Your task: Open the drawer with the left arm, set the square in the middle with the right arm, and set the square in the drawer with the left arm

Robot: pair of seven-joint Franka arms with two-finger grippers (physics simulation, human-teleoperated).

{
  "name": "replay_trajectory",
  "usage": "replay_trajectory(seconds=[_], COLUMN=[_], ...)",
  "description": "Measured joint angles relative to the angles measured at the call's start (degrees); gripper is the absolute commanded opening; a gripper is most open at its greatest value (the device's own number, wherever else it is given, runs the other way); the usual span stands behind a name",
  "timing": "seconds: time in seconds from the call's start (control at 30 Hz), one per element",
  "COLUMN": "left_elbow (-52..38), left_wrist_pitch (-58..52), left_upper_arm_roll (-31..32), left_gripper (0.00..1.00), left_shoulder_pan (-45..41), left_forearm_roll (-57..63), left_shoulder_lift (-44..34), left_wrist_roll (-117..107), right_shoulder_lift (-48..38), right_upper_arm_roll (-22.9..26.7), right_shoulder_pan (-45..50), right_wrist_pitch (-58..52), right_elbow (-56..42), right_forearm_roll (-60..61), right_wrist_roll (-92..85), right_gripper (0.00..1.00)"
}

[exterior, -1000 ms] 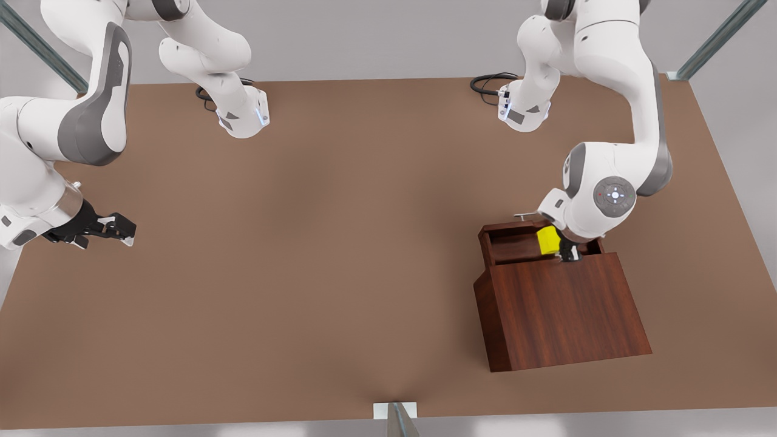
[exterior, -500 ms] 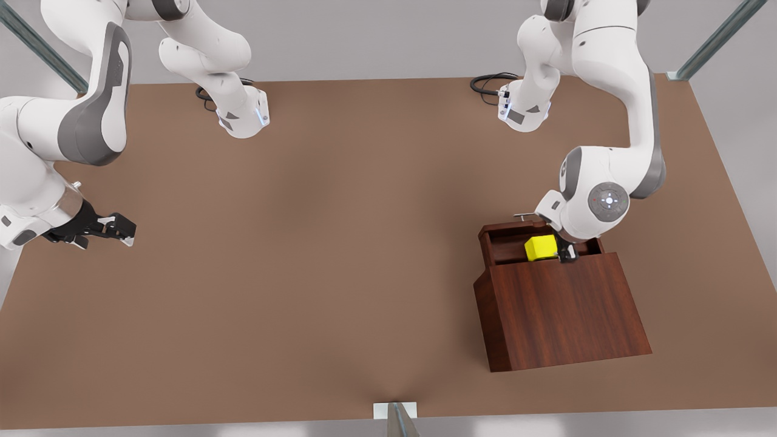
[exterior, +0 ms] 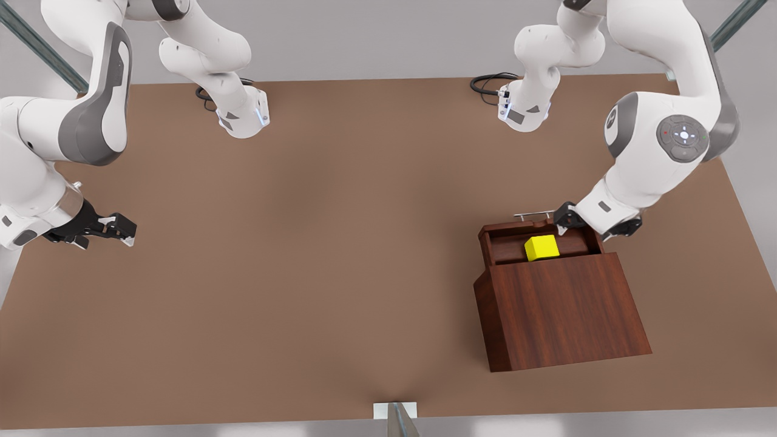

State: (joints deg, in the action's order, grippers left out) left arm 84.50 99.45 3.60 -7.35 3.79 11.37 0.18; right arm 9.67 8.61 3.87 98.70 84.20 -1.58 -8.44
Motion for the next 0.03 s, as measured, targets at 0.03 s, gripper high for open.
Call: replay_trajectory(seconds=[0.03], left_elbow=[1.19], left_wrist_pitch=[0.59], left_upper_arm_roll=[0.0], left_gripper=[1.0], left_shoulder_pan=[0.22], left_forearm_roll=[0.84], left_shoulder_lift=[-0.74], left_wrist_roll=[0.0], right_shoulder_lift=[0.0], right_upper_arm_roll=[0.0], right_shoulder_pan=[-0.03], right_wrist_pitch=[0.0], right_elbow=[-0.07], right_forearm_roll=[0.0], right_wrist_roll=[0.0], right_gripper=[1.0])
